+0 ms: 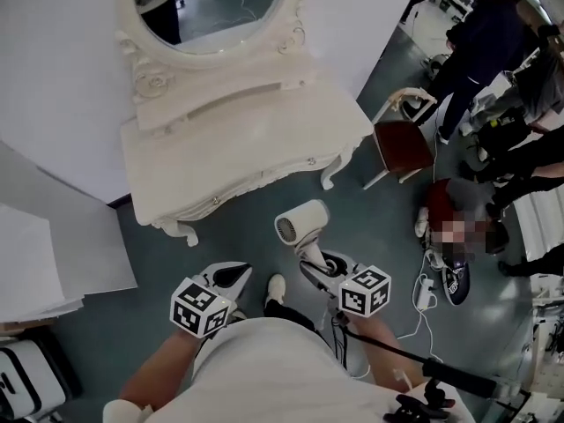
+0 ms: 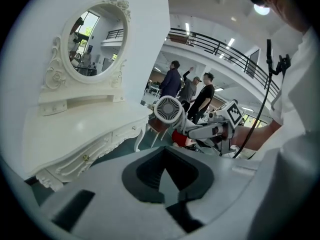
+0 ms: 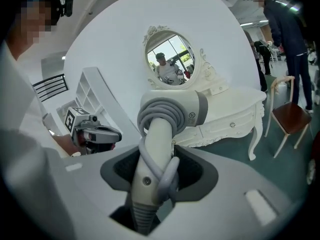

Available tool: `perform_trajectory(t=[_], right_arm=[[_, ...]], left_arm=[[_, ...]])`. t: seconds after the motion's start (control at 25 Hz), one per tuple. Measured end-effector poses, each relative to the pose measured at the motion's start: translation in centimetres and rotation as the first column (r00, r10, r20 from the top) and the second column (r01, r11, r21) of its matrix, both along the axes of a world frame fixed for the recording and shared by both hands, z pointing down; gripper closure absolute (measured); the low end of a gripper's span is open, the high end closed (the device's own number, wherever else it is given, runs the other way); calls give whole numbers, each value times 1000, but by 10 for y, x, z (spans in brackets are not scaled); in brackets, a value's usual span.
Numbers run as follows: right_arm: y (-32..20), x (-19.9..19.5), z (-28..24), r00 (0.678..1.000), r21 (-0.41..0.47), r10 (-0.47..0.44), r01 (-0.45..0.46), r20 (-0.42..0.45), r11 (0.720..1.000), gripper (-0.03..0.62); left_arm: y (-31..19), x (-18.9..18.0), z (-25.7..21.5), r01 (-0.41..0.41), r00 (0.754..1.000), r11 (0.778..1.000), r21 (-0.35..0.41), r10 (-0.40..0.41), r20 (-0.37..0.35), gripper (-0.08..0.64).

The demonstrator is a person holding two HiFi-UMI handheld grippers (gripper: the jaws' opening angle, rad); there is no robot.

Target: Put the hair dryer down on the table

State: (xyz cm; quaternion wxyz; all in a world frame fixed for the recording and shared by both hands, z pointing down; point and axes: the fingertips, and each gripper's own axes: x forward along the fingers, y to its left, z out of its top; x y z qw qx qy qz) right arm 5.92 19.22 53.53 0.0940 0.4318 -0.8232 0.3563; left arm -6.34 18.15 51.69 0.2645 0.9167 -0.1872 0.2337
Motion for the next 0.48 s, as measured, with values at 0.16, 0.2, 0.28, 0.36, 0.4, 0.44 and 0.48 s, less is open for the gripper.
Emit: perform_trajectory(t=[0.16,0.2,0.28,0.36,0.4,0.44,0.48], right_arm=[[-39,25,2,1000,20,-17,17,-19,1000,405],[-48,31,4,1000,18,-15,16,-25,1000,405],[-65,40,7,1000,9,-7,7,-29,1000,405],[-84,47,8,1000,5,4,-4,-30,1000,405],[-96,50,8,999,5,9,-9,-33,1000,405],[-109,52,8,999,4,14,-14,-38,1000,405],[-123,53,9,999,0,20,-20,-42,1000,405]], left_arm=[[-35,25,-4,19,1000,1000,20,-19,-2,557],[-43,30,-5,22,1000,1000,21,-22,-3,557],[-56,36,-7,26,1000,1000,18,-25,-7,558],[-72,39,-9,21,1000,1000,16,-21,-8,557],[-83,39,-9,20,1000,1000,16,-20,-8,557],[-95,38,-8,21,1000,1000,13,-21,-10,557],[-108,37,-7,22,1000,1000,7,-22,-13,557]])
